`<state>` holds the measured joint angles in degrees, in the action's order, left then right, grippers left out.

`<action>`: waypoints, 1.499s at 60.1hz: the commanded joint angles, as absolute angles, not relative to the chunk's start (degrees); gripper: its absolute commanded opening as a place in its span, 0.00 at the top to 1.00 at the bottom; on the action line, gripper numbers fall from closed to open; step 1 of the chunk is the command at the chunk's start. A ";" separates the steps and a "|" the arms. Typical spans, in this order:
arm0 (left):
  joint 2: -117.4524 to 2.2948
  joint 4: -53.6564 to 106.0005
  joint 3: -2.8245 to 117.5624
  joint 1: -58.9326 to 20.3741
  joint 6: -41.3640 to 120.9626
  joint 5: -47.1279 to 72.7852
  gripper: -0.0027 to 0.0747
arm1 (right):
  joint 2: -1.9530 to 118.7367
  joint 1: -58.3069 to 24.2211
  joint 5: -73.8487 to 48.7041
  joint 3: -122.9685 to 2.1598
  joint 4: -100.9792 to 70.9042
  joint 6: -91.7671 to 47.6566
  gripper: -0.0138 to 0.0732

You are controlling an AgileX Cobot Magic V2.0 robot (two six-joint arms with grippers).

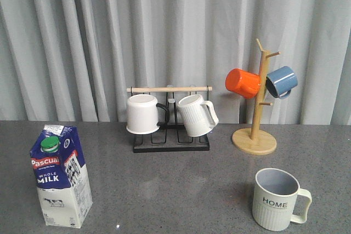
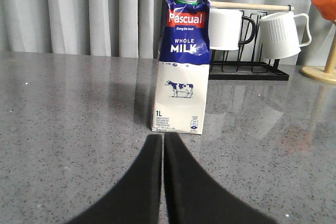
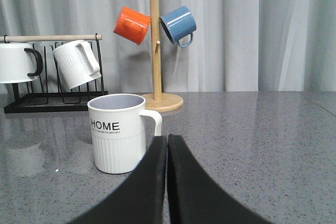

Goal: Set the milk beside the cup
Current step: 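Move the right gripper forward toward the white HOME mug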

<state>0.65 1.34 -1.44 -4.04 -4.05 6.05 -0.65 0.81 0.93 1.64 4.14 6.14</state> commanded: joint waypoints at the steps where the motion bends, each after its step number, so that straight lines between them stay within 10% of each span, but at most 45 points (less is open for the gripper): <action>1: 1.36 1.47 -1.93 -3.94 -4.55 1.61 0.97 | -1.17 1.08 5.09 2.04 4.29 5.91 0.85; 71: 1.36 1.47 -1.87 -3.94 -19.50 -11.43 0.97 | -1.03 1.08 6.62 1.15 -9.52 13.45 0.84; 90: 1.36 4.99 -1.87 -3.94 -25.85 -5.37 0.79 | 1.34 1.08 -2.43 -4.87 -9.01 12.94 0.50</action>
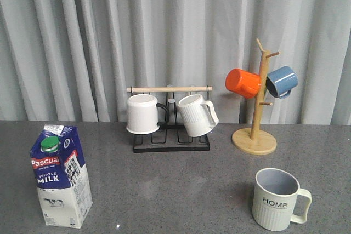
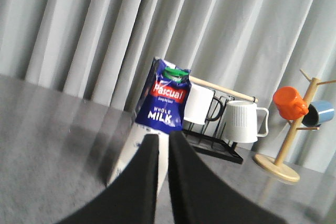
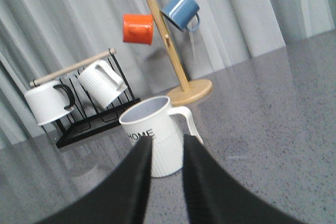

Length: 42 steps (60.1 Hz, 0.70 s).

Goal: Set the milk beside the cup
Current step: 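Move the right gripper forward toward the white HOME mug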

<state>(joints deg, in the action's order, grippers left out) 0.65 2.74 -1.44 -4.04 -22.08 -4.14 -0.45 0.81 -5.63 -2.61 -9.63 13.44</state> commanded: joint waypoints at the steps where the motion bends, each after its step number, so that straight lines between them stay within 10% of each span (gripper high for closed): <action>1: 1.36 5.22 -1.87 -3.94 -26.25 -4.76 0.77 | 1.49 1.08 -2.43 -4.75 -9.01 12.94 0.47; 10: 1.36 9.15 -1.87 -3.94 -29.67 -5.84 0.59 | 1.76 1.08 0.98 -4.75 -10.08 13.44 0.29; 21: 1.31 12.35 0.12 -4.00 -30.72 -11.03 0.54 | 2.90 1.08 -2.95 -10.05 -13.10 12.14 0.30; 42: -10.84 -4.80 26.09 -4.00 -21.10 24.35 0.54 | 29.87 1.08 -32.59 -47.08 -8.52 -2.50 0.31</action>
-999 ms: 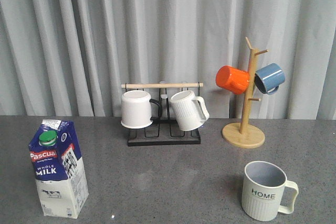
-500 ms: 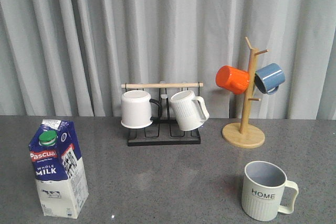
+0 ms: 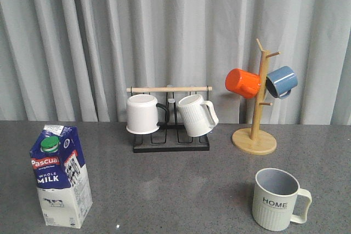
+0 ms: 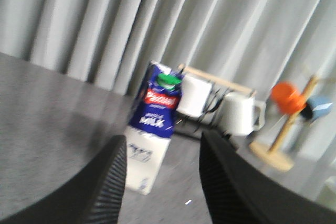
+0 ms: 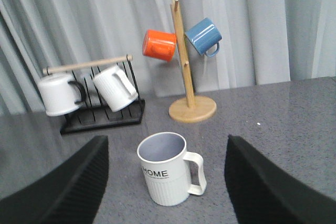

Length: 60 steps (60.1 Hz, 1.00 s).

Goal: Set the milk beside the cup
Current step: 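Move the right gripper forward toward the white HOME mug, then grasp the white HOME mug by its body with the right gripper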

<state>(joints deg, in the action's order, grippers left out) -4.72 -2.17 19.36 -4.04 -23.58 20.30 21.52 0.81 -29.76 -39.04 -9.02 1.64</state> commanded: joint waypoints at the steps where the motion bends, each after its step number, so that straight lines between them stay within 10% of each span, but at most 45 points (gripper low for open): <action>1: -12.38 -4.80 27.36 -4.00 -20.36 25.68 0.54 | 31.04 1.08 -33.70 -48.49 -8.52 -3.18 0.31; 60: -30.02 -4.62 37.00 -4.00 -13.28 26.46 0.54 | 78.92 1.08 -10.92 -45.03 -8.87 -6.70 0.32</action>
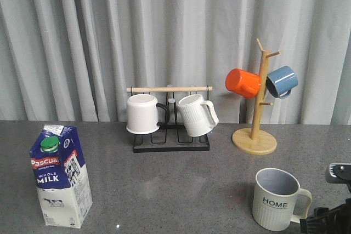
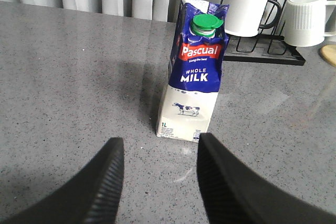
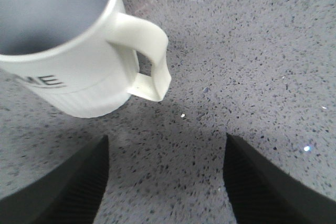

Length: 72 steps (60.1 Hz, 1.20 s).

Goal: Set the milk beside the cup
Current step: 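Grasp the white HOME mug by its body with the right gripper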

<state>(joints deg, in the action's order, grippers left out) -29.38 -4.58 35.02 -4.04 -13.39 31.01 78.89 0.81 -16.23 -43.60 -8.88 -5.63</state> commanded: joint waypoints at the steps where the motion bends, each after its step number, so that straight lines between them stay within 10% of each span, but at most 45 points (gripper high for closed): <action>1: -30.02 -4.62 37.00 -4.00 -13.28 26.46 0.54 | 79.08 1.08 -10.62 -45.03 -8.87 -6.73 0.32; 48: -30.02 -4.62 37.00 -4.00 -13.28 26.25 0.54 | 94.15 1.08 0.00 -52.27 -8.28 -7.79 0.34; 72: -30.02 -4.62 37.00 -4.00 -13.28 26.31 0.54 | 97.54 1.03 5.31 -52.76 -6.81 -8.21 0.85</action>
<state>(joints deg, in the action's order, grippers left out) -29.40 -4.58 35.02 -4.04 -13.27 30.89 99.33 0.81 1.40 -51.26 -7.60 -7.50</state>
